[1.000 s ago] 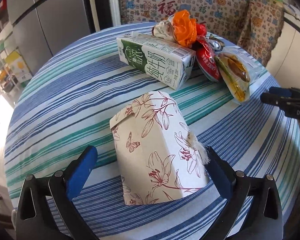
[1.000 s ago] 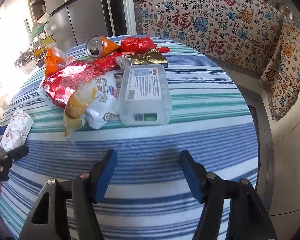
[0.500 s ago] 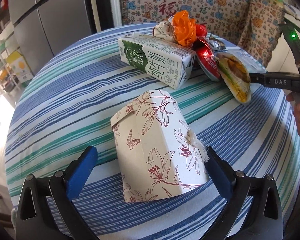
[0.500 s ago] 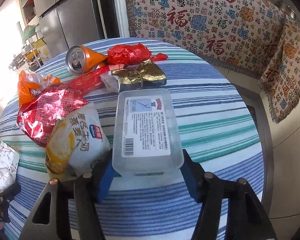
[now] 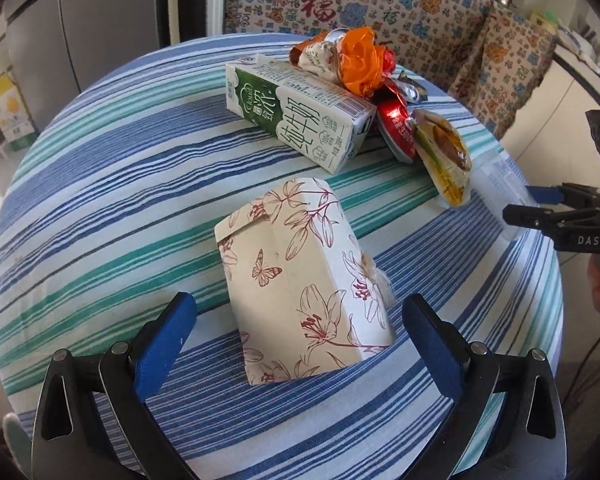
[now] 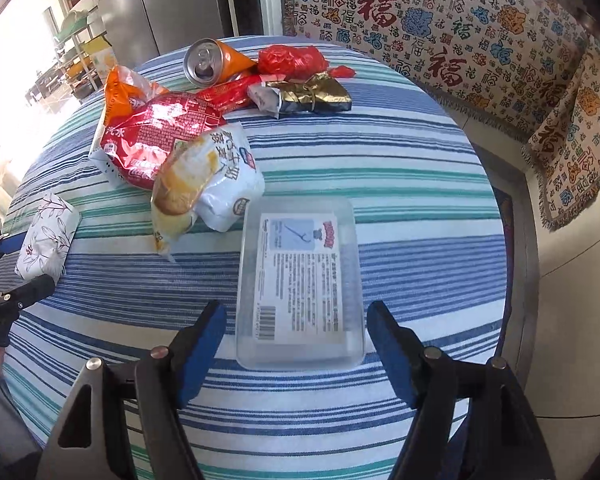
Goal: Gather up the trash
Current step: 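Carry the floral box and plastic box to the blue basket and release both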
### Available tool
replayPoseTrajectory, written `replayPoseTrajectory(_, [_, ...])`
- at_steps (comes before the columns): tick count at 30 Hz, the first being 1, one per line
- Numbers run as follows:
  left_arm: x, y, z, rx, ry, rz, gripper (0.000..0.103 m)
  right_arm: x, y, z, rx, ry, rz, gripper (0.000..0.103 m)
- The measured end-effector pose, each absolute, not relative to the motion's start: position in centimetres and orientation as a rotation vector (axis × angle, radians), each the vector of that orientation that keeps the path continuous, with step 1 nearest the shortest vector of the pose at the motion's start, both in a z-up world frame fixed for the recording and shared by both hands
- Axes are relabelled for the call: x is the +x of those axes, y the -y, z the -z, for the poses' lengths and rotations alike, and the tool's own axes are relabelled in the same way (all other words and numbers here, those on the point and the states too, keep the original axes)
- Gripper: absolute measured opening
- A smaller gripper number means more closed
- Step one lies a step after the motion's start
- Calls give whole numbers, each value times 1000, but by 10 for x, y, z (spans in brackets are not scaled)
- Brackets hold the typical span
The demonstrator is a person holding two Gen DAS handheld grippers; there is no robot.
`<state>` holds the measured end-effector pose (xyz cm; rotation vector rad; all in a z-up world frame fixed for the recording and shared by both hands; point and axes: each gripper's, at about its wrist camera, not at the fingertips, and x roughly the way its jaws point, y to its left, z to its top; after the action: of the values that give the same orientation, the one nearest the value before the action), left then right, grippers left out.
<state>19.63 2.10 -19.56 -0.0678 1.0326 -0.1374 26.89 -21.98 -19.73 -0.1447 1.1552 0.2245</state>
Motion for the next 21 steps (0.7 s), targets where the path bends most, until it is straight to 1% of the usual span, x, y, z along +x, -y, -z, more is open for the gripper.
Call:
replayPoseTrajectory(2, [199, -23, 195, -69, -1039, 123, 102, 278, 216, 199, -166, -1181, -223, 74])
replayPoseTrajectory(3, [200, -24, 195, -70, -1039, 117, 99, 281, 216, 199, -164, -1184, -222, 74])
replayPoseTrajectory(4, [200, -23, 194, -73, -1038, 113, 92, 283, 216, 198, -154, -1181, -226, 73])
replayPoseTrajectory(6, [201, -23, 193, -77, -1041, 123, 84, 285, 218, 196, -149, -1171, -230, 60])
replayPoseTrajectory(7, [201, -22, 191, -75, -1039, 125, 77, 285, 220, 194, -141, -1164, -234, 61])
replayPoseTrajectory(13, [199, -16, 190, -45, -1019, 138, 71, 268, 234, 187, -99, -1116, -230, 61])
replayPoseTrajectory(21, [187, 13, 176, -49, -993, 220, 71, 240, 270, 183, 18, -1083, -228, 61])
